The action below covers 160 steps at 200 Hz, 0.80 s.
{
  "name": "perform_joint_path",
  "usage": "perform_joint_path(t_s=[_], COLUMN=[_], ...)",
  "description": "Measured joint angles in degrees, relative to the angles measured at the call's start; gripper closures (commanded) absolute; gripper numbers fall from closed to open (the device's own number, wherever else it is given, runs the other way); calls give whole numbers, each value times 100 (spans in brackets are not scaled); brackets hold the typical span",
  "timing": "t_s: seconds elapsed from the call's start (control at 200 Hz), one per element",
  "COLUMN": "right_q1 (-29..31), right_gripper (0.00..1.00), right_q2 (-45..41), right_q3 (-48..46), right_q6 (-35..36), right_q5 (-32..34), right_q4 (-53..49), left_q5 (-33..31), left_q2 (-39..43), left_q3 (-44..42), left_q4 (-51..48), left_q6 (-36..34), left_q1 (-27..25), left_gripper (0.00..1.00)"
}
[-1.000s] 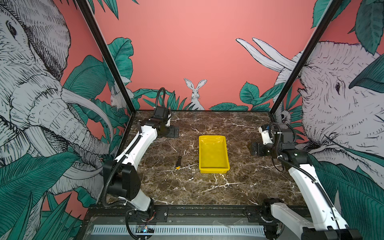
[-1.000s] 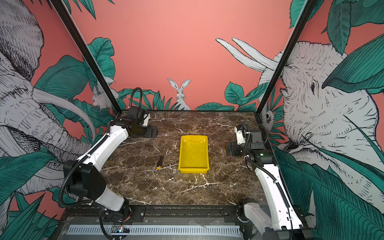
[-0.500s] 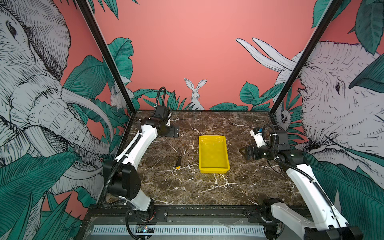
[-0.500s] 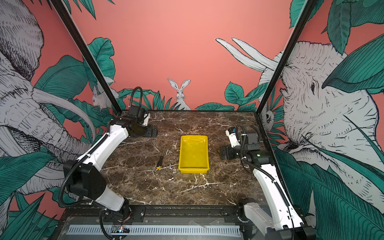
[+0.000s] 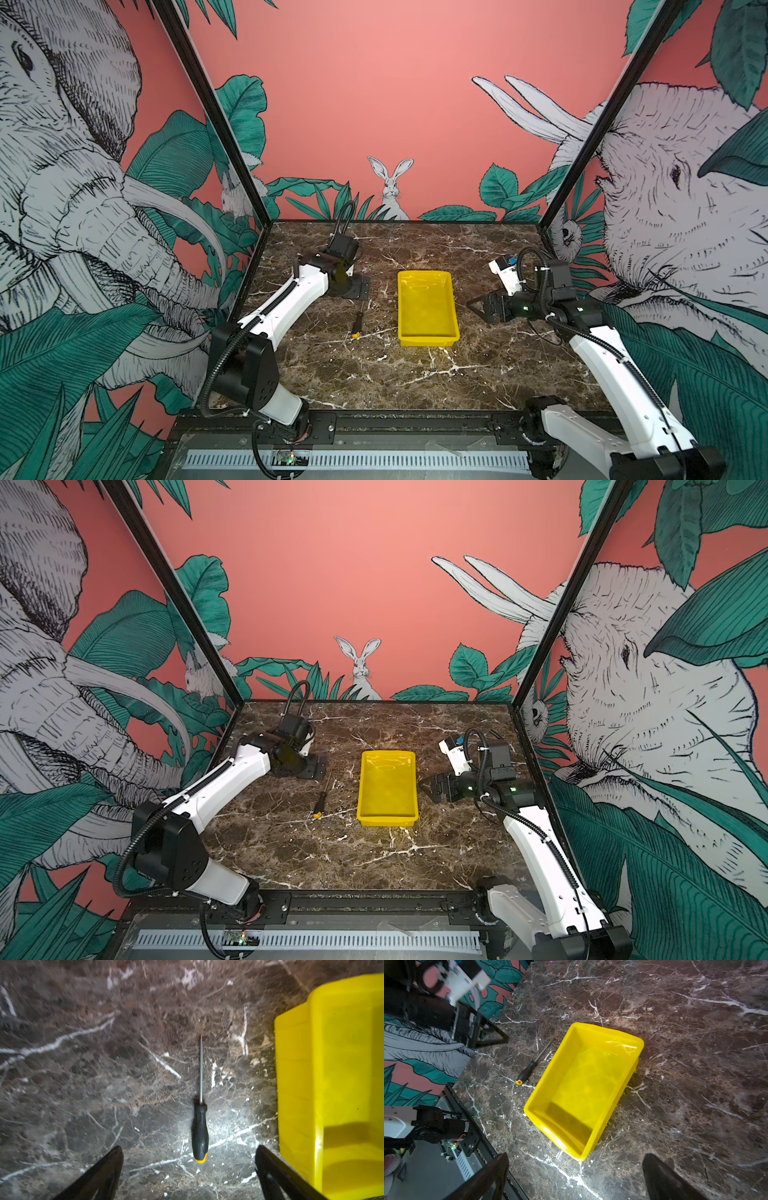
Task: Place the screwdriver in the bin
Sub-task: 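Move the left gripper over the screwdriver handle while the right arm nears the bin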
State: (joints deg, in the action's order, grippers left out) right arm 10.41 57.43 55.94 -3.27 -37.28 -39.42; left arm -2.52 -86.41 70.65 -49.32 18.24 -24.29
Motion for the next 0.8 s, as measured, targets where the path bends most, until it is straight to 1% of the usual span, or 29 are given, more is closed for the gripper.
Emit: perform_joint_path(t_s=[0.11, 0.245, 0.33, 0.37, 0.405, 0.47, 0.495, 0.56, 0.61, 0.801], right_q1=[15, 63, 94, 98, 111, 125, 125, 129, 133, 136], right_gripper=[1, 1, 1, 1, 1, 1, 1, 1, 1, 1], right_q2=[61, 59, 39, 15, -13, -70, -94, -160, -212, -341], right_q3=[-105, -236, -317, -378, -435, -542, -579, -664, -717, -767], right_q6=[-166, -369, -498, -564, -623, -726, -763, -844, -885, -973], right_q5=[-190, -343, -400, -417, -428, -435, -435, -433, -428, -382], right_q4=[55, 155, 267, 334, 393, 485, 509, 551, 568, 564], left_q5=[-42, -118, -92, -68, -37, -9, 2, 9, 0, -4], left_q2=[184, 466, 481, 444, 398, 310, 289, 247, 240, 76], left_q3=[-426, -1027, -1316, -1419, -1467, -1521, -1534, -1574, -1598, -1639], left_q4=[50, 431, 632, 734, 811, 981, 1047, 1204, 1296, 1519], left_q6=[321, 693, 815, 846, 870, 909, 927, 925, 920, 920], left_q1=[-59, -232, -332, -369, -385, -400, -409, -417, -420, -424], left_gripper=[6, 8, 10, 13, 16, 25, 26, 33, 36, 37])
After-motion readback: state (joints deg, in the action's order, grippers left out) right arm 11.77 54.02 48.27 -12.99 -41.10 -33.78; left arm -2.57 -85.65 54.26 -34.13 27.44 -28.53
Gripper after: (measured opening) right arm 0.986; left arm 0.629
